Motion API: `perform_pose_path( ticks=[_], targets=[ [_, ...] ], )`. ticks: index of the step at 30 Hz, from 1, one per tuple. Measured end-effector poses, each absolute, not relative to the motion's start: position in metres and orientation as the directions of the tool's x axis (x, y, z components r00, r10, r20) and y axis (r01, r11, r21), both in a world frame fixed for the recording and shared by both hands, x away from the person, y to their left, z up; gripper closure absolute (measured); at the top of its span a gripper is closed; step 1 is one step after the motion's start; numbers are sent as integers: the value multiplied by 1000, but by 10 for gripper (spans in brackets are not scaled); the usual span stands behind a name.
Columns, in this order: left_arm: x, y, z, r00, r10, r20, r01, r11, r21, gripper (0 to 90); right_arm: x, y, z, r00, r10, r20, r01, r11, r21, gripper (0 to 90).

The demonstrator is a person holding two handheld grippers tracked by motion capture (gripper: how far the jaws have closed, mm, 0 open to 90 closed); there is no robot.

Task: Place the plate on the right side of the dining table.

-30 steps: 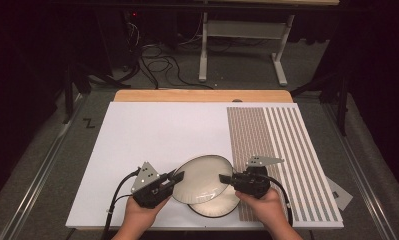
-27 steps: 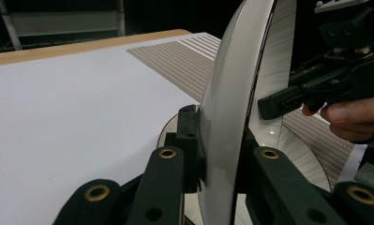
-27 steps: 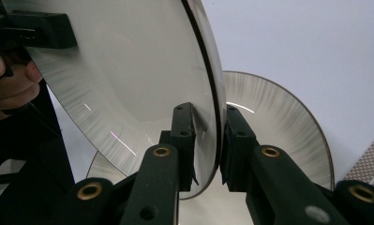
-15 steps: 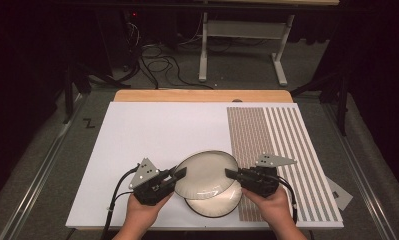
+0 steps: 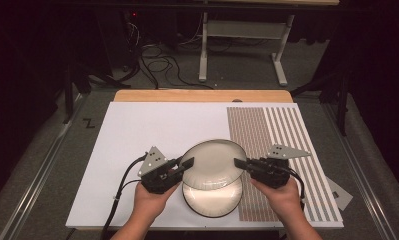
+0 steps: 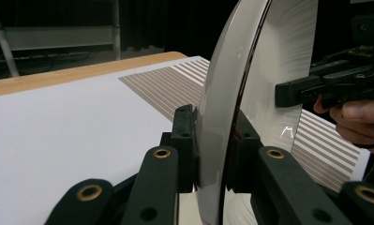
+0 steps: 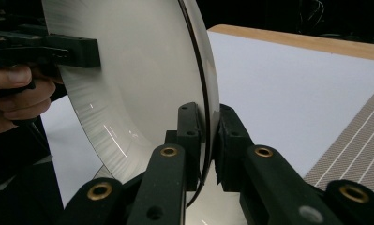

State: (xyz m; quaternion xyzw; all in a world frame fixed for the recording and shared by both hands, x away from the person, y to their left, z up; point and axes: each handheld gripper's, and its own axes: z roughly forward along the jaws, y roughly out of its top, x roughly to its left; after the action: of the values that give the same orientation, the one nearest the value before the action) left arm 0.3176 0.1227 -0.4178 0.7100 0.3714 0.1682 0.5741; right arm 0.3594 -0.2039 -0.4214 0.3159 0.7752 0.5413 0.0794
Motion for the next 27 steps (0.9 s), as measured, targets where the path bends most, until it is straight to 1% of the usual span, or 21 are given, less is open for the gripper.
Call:
perform_pose_path(
  ticks=[7,11,27],
  targets=[
    [329,111,-413,662,725,-189,357,-83,930,763,370,-215,-417,-794,575,197,380,217,899,835],
    [337,104,-415,659,730,-181,372,-107,922,762,375,-222,-418,-783,590,198,379,199,904,836],
    [350,79,-415,672,720,-174,372,-125,920,759,376,-243,-418,-750,634,188,380,181,907,833]
  ],
)
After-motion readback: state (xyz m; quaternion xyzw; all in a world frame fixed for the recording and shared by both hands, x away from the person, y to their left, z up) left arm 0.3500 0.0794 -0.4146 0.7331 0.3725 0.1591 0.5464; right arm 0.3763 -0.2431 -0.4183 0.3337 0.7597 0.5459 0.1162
